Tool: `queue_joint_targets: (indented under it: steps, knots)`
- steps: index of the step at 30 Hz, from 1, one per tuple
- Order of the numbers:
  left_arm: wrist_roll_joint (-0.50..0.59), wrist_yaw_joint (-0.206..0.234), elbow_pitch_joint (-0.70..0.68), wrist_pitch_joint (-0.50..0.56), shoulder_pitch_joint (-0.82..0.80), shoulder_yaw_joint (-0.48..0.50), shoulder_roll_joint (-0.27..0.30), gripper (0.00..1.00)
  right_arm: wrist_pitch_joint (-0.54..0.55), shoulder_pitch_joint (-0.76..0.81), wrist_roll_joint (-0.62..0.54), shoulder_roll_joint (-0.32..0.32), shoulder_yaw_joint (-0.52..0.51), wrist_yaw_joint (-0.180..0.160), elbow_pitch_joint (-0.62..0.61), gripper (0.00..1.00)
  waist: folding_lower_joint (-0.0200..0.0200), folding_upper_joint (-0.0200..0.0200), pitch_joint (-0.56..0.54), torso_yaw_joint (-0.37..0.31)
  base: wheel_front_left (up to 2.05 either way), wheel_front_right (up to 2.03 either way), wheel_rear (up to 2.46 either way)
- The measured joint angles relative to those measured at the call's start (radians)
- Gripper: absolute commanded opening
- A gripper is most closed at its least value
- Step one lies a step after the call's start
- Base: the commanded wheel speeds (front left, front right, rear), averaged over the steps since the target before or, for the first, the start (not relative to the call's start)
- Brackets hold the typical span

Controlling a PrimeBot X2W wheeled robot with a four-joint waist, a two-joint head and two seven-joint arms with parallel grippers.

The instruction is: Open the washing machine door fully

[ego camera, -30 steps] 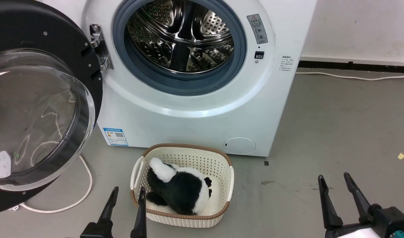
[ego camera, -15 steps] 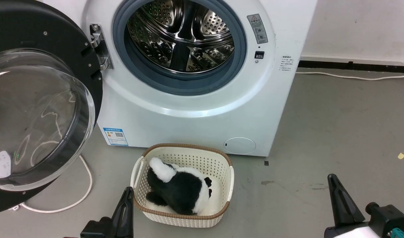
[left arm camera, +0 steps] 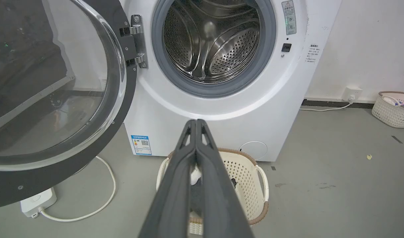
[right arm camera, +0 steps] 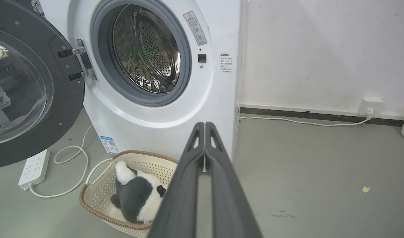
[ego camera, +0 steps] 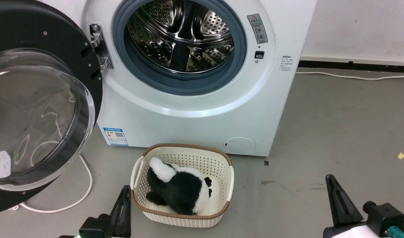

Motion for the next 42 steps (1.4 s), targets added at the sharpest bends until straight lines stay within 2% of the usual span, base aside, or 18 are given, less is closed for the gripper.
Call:
queue_joint_targets:
  steps: [42]
  knots:
    - [0.042,-0.015,-0.012,0.085,-0.036,0.035,-0.007,0.00,0.087,-0.023,-0.043,0.000,0.010,0.000,-0.021,0.00,0.0000,0.0000,0.001,-0.007,0.00,0.00,0.00]
